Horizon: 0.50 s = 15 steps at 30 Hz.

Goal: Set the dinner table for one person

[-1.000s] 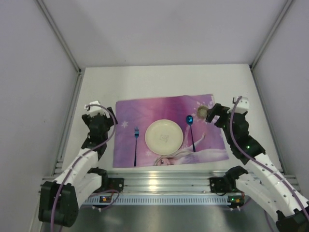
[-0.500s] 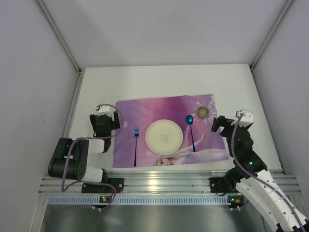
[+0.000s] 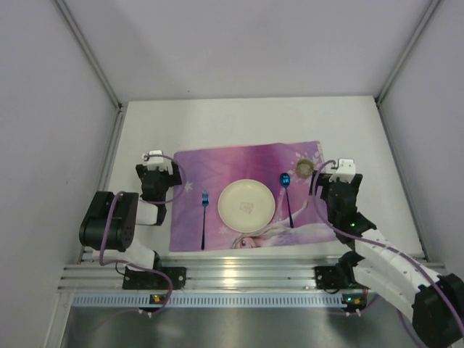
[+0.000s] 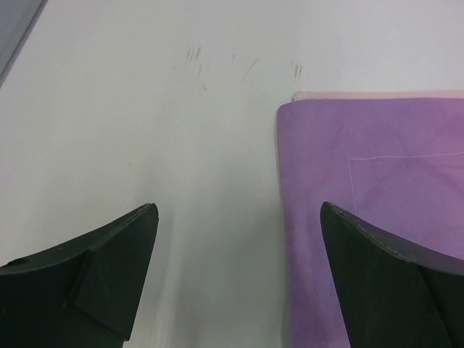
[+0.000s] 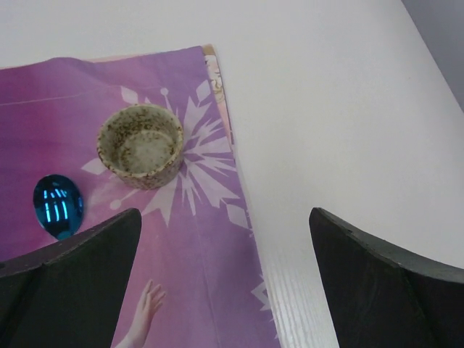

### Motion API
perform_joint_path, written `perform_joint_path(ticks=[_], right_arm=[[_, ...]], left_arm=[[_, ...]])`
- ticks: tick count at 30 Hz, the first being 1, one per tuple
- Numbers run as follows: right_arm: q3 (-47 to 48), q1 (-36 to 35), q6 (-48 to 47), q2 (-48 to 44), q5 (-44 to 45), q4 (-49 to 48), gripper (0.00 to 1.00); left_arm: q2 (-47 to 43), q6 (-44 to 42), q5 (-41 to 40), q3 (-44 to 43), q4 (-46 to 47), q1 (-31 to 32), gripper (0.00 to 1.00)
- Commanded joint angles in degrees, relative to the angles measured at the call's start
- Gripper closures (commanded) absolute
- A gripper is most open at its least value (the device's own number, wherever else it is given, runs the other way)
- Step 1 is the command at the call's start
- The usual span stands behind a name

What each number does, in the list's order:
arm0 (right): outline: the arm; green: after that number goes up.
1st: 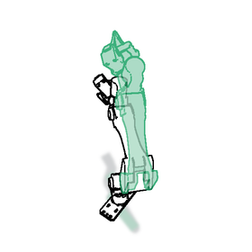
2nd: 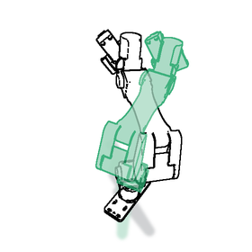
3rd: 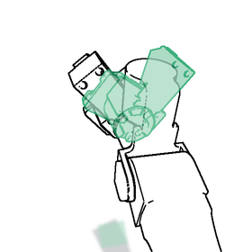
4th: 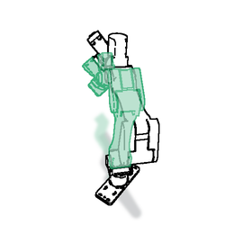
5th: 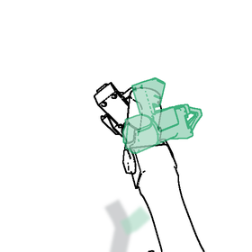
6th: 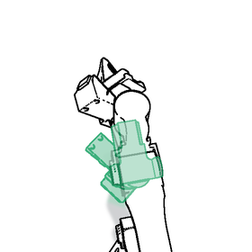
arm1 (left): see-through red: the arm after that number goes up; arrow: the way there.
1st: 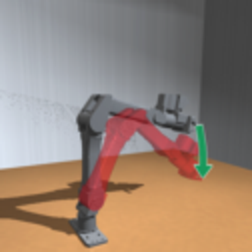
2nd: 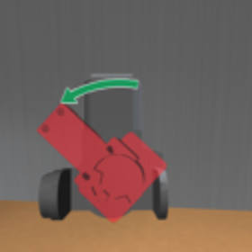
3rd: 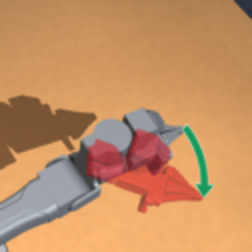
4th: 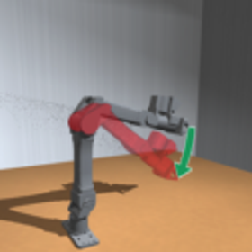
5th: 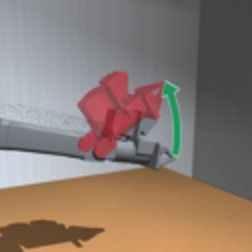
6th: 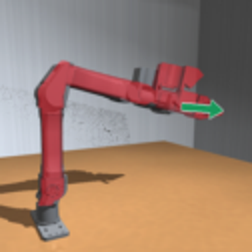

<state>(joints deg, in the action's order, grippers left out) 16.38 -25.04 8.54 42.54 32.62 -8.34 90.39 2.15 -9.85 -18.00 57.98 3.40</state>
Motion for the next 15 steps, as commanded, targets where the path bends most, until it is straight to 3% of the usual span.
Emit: perform_joint_path(ticks=[1, 5, 8, 13, 15], right_arm=[[-2.2, 1.3, -6.4, 7.5, 0.4, -18.8, 0.0], [-1.5, 5.3, -8.1, 22.2, -4.1, -28.6, 0.0], [0.6, 8.2, -12.1, 26.4, -10.5, -35.2, 0.0], [5.4, 11.6, -16.5, 35.8, -11.9, -40.3, 0.02], [5.0, 15.0, -16.2, 38.3, -19.0, -44.0, 0.02]], left_arm=[[-0.1, 0.0, 1.3, 0.2, 5.9, -0.4, 0.01], [-0.1, 0.0, 1.2, 0.3, 5.9, -0.4, 0.01], [-0.1, 0.0, 1.3, 0.3, 5.9, -0.4, 0.01], [-0.1, 0.0, 1.3, 0.3, 6.0, -0.5, 0.01], [-0.2, 0.0, 1.2, 0.3, 6.0, -0.5, 0.01]])
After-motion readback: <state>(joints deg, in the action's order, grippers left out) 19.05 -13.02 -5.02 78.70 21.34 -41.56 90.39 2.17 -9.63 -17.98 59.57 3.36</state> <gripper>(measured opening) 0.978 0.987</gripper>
